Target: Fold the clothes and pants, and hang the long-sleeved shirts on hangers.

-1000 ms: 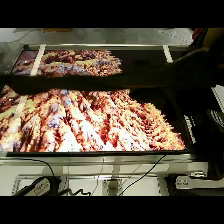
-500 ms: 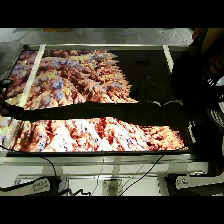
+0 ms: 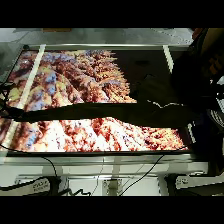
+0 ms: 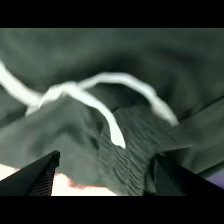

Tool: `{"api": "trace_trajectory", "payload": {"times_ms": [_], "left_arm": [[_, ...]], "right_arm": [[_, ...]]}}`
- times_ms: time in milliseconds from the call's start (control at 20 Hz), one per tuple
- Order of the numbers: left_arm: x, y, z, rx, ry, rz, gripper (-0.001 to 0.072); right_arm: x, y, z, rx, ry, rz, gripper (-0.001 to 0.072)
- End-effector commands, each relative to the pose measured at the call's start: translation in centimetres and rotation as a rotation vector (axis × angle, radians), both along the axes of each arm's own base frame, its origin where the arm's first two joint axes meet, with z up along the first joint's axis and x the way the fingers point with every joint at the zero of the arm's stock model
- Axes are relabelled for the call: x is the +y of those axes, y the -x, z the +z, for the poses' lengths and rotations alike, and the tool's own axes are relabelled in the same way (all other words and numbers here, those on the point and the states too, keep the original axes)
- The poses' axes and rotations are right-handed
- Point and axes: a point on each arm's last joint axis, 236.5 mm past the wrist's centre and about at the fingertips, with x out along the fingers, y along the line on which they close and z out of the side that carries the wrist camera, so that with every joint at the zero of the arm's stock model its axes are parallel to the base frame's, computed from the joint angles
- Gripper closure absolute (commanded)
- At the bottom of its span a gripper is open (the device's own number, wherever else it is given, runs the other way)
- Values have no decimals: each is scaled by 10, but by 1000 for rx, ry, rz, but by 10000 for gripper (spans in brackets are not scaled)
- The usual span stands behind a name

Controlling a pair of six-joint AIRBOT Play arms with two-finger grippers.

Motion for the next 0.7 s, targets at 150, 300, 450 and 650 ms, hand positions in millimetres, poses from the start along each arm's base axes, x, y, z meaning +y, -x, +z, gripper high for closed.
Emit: {"api": "trace_trajectory", "payload": {"times_ms": [150, 300, 450, 650], "left_arm": [[3, -2, 1, -11, -10, -1, 691], [4, -3, 1, -13, -12, -2, 691], [4, -3, 1, -13, -11, -2, 690], [4, -3, 0, -12, -11, -2, 690]], "right_arm": [[-57, 52, -8, 101, 43, 71, 170], [-38, 71, -9, -5, -208, 98, 324], [-50, 104, -27, -12, -228, 113, 317], [-34, 134, -60, 16, -294, 165, 248]]}}
